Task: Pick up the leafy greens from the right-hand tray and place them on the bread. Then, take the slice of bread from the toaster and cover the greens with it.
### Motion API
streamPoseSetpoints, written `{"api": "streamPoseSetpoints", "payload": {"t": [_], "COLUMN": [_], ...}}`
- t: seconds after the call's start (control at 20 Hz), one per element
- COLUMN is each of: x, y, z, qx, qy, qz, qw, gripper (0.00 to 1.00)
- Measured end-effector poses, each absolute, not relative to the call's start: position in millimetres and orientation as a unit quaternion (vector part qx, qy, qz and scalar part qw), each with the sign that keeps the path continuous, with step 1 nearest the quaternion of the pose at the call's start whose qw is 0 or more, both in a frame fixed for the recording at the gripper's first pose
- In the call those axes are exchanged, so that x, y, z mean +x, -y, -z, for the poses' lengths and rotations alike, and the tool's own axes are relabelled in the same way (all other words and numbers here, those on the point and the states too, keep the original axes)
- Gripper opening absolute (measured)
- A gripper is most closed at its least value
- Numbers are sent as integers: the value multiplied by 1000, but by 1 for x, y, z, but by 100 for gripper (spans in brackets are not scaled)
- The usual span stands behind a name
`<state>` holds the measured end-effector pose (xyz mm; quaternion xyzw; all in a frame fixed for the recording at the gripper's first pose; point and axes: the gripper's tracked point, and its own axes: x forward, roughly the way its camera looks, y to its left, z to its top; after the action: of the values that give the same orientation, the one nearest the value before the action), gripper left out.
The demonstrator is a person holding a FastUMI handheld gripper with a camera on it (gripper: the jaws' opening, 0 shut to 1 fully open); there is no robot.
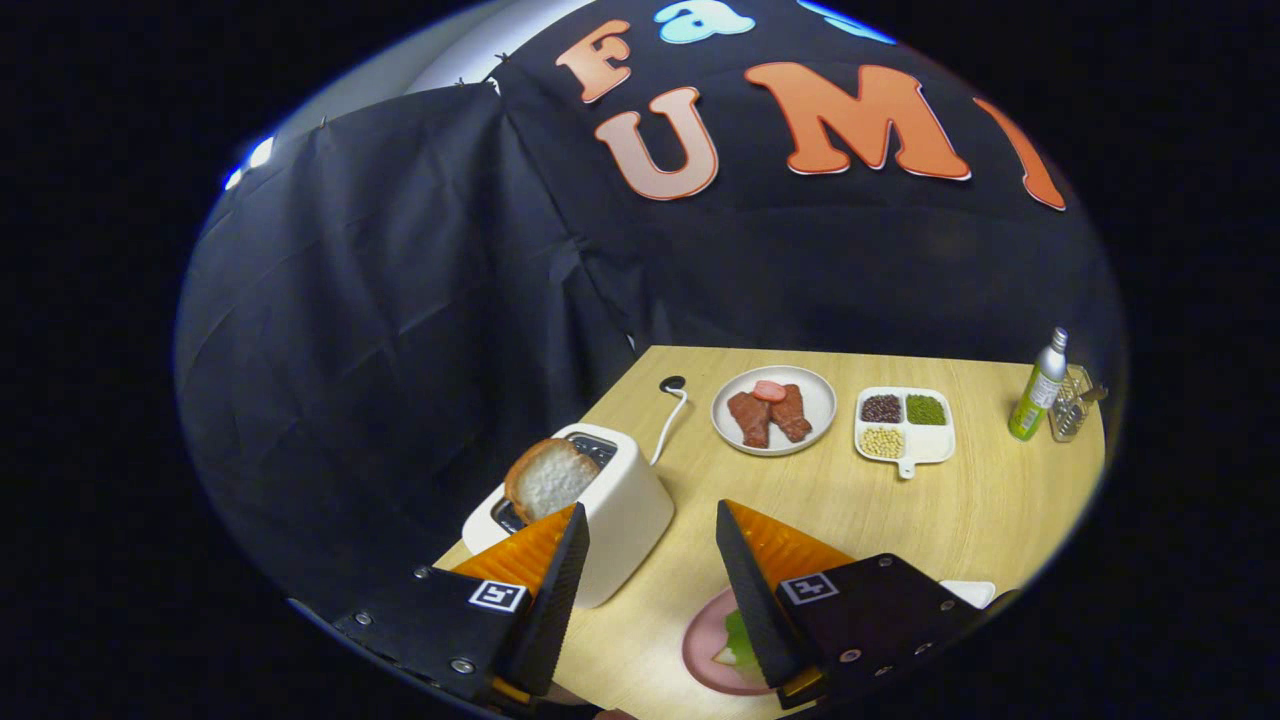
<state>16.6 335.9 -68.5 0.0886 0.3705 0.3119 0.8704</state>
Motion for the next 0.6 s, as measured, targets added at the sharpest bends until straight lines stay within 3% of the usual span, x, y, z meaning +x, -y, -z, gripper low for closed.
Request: {"api": "streamPoseSetpoints", "payload": {"t": [0.3,0.4,0.6], "x": [24,24,26], "y": [-417,-437,-462], "z": [49,55,86], "qx": [64,56,29], "qy": [-394,-409,-453], "qz": [-348,-351,-343], "qw": [848,840,822], "gripper": [78,88,94]}}
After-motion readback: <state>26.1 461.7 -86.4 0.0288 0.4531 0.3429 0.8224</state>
